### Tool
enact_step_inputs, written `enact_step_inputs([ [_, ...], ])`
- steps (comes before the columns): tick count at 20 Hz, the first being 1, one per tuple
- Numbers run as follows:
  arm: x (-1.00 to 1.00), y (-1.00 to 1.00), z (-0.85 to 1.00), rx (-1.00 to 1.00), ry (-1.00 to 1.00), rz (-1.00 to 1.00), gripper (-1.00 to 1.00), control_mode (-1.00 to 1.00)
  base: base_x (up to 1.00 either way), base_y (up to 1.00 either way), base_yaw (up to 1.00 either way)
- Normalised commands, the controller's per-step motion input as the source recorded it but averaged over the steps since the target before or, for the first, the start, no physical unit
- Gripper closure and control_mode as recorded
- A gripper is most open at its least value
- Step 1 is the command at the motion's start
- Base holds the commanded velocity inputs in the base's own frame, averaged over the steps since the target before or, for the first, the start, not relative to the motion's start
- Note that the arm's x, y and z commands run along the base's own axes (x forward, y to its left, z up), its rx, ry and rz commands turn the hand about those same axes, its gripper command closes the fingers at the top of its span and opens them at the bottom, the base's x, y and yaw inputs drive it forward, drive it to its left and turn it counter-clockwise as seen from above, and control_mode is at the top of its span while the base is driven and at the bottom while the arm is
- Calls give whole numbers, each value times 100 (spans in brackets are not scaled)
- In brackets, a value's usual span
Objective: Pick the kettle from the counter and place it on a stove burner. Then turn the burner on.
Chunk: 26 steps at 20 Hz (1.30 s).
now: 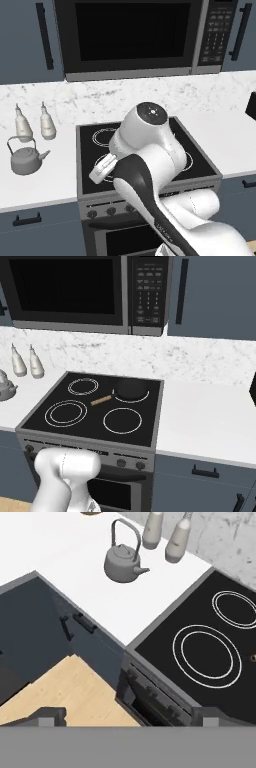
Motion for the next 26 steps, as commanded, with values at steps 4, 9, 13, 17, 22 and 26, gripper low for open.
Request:
enact_step_inputs([
  [4,-8,98,0,-6,-9,17,-100,-100,0,0,0],
  [9,22,33,0,-3,-2,1,-100,-100,0,0,0],
  [13,44,0,0,0,0,0,-100,-100,0,0,0],
  [17,68,2,0,0,0,0,-100,-100,0,0,0],
  [22,33,16,-12,-3,0,5,-100,-100,0,0,0],
  [26,53,53,-2,-4,0,11,-100,-100,0,0,0],
])
